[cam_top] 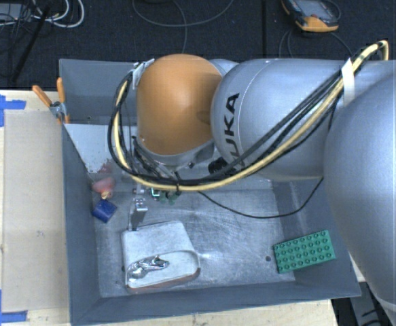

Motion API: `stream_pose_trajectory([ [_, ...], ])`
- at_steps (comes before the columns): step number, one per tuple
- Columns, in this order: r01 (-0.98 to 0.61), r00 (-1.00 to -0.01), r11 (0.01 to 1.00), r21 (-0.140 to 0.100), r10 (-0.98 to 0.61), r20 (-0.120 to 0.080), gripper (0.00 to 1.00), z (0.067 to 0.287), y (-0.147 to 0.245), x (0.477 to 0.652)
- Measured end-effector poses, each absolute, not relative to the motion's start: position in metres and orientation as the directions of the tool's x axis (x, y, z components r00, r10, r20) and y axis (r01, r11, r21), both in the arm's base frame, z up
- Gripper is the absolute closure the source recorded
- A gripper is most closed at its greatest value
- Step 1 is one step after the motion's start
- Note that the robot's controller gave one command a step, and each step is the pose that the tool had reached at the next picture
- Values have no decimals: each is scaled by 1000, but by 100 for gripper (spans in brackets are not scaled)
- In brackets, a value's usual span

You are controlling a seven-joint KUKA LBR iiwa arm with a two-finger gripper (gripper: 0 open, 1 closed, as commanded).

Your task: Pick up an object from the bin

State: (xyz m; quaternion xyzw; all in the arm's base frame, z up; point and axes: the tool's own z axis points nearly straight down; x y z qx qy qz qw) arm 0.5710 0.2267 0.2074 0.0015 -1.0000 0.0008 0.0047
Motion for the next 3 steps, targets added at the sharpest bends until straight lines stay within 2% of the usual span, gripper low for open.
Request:
stream_pose_trajectory([
  [1,-274,-962,962,8,-274,-9,0,102,201,574],
  [2,-412,-911,911,1,-412,-6,0,115,190,558],
  [3,-408,-913,913,0,-408,-7,0,105,174,520],
])
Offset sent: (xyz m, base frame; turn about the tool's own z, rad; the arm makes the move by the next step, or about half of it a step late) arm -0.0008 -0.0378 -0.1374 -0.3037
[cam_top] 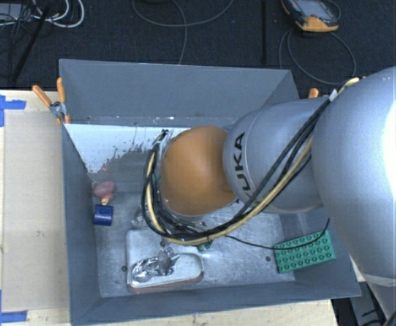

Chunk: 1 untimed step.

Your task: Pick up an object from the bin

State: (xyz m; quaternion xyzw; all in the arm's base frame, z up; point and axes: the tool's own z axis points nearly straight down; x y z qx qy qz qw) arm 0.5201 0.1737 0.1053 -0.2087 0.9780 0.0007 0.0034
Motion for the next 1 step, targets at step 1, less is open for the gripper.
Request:
stream_pose_trajectory([
  [1,-284,-958,959,7,-284,-24,0,77,155,521],
])
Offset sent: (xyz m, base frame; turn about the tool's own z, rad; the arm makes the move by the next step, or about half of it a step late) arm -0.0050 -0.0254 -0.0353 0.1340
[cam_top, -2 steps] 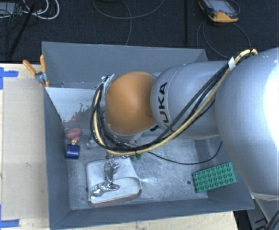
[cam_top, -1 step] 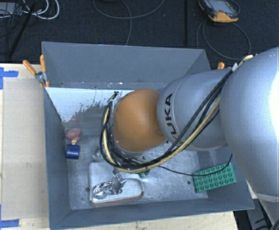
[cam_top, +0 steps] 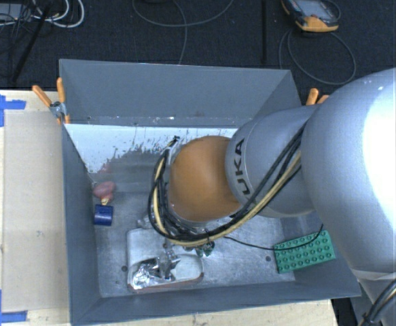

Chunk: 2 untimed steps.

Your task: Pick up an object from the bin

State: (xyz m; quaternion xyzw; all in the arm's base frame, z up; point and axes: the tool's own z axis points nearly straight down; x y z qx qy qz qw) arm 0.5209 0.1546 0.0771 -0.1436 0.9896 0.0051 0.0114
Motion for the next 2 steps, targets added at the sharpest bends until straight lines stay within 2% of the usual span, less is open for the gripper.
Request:
stream_pose_trajectory([
  [1,-190,-980,982,6,-190,-66,0,82,47,508],
  [2,-192,-979,981,6,-191,-65,100,82,48,508],
])
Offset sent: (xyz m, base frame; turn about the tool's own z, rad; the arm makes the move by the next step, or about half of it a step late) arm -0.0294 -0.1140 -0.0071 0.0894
